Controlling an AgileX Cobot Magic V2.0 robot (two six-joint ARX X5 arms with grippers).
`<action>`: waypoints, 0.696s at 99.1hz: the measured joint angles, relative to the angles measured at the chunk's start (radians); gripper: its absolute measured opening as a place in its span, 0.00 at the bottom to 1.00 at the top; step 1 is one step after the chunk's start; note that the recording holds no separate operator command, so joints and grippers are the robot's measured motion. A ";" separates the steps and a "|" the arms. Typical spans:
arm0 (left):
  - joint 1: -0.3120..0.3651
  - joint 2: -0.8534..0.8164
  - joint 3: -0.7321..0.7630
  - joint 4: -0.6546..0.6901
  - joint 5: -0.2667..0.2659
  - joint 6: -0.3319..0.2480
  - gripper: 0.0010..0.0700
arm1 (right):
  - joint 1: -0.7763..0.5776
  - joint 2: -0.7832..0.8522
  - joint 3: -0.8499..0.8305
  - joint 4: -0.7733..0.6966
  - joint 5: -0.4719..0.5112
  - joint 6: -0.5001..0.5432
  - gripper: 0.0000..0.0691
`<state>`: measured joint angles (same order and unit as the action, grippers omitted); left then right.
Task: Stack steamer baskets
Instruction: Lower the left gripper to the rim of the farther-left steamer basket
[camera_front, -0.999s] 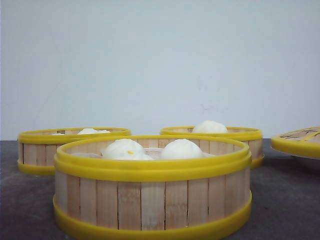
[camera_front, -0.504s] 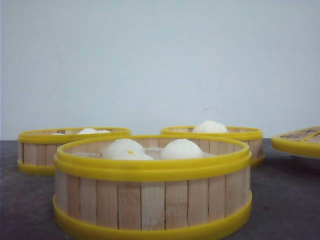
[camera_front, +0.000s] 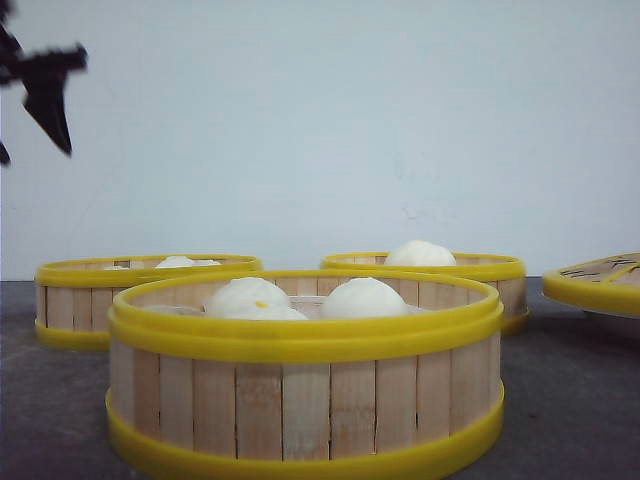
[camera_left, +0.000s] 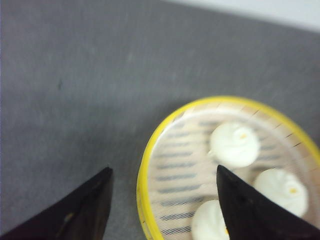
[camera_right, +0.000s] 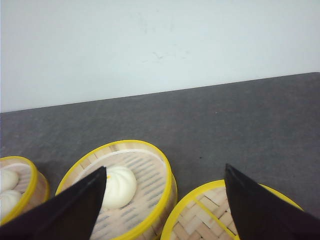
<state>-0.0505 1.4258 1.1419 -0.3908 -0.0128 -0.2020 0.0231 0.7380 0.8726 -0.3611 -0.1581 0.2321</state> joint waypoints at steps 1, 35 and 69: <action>0.000 0.013 0.011 -0.009 -0.003 0.000 0.56 | 0.002 0.000 0.000 0.000 0.000 0.000 0.67; 0.000 0.266 0.174 -0.114 -0.090 0.017 0.42 | 0.014 0.007 0.000 0.003 0.000 0.000 0.67; 0.000 0.335 0.174 -0.123 -0.093 0.019 0.38 | 0.014 0.011 0.000 0.004 0.000 0.000 0.67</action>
<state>-0.0509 1.7603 1.3155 -0.5137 -0.1055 -0.1825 0.0368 0.7494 0.8726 -0.3573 -0.1577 0.2321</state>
